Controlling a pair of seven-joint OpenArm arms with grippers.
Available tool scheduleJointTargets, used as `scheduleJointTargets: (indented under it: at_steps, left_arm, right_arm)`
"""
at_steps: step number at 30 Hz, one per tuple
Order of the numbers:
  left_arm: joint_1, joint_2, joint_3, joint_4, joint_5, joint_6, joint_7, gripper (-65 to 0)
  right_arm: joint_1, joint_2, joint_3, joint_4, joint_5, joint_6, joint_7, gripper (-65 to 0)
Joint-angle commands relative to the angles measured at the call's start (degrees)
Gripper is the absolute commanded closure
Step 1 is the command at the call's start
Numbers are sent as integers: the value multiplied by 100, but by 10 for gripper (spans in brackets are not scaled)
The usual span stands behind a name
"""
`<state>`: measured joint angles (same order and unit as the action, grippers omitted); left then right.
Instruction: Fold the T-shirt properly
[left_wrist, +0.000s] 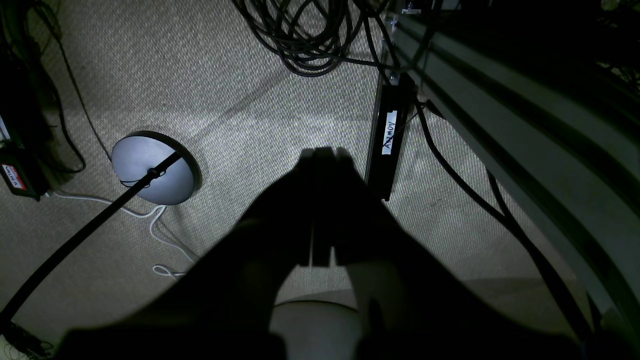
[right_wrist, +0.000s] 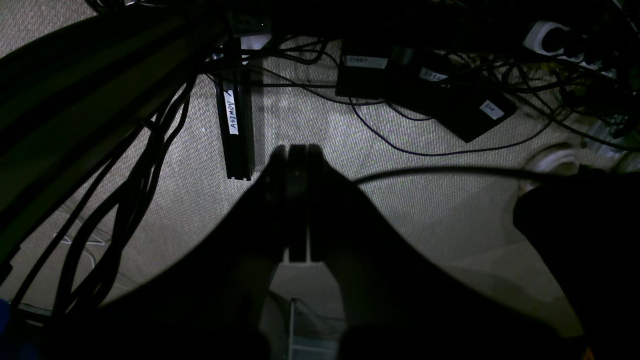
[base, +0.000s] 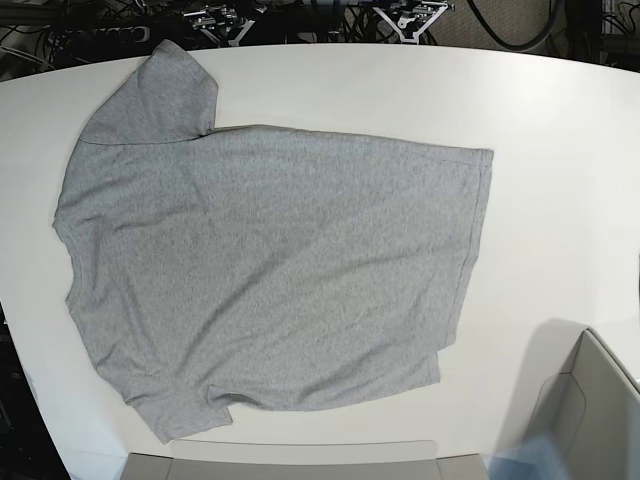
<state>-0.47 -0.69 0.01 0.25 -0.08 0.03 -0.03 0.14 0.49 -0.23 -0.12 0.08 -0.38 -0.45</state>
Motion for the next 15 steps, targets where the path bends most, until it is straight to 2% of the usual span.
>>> scheduleJointTargets:
  at_steps: [1, 15]
  left_arm:
    - [16, 20, 12, 14, -14, 36, -27, -3]
    - [16, 20, 12, 14, -14, 36, -36, -3]
  right_arm:
    - [25, 26, -8, 12, 6, 78, -4, -2]
    - [25, 96, 19, 12, 23, 78, -4, -1]
